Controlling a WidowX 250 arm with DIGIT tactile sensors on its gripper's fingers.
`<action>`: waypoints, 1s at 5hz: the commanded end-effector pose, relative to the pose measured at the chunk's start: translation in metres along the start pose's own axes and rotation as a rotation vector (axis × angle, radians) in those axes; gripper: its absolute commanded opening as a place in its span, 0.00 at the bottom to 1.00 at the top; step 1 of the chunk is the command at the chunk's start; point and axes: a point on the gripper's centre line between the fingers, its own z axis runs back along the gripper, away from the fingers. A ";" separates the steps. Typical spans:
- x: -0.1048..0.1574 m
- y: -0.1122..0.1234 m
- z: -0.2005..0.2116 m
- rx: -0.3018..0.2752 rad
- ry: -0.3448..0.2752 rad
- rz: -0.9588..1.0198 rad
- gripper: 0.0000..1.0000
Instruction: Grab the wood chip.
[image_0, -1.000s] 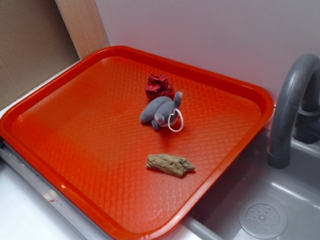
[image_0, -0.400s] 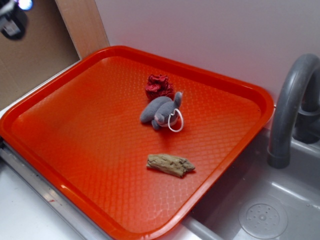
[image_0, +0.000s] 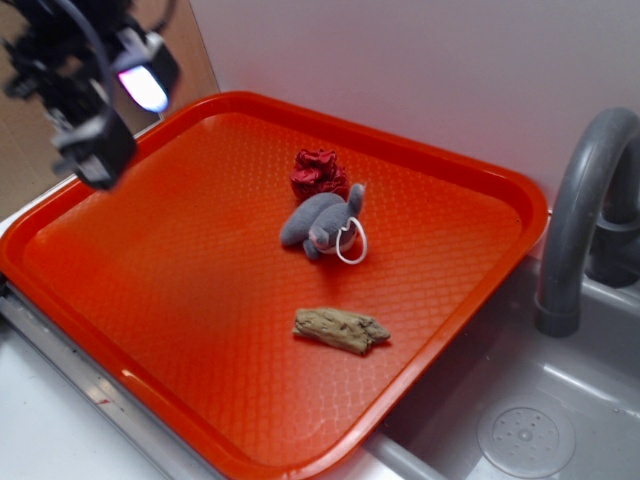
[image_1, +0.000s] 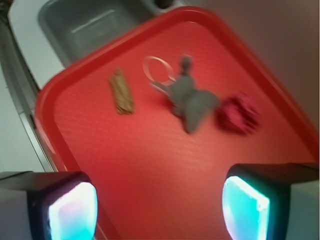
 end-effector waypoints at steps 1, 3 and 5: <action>0.037 -0.041 -0.038 -0.005 0.041 -0.090 1.00; 0.056 -0.066 -0.086 -0.026 0.101 -0.148 1.00; 0.066 -0.061 -0.112 -0.024 0.125 -0.128 1.00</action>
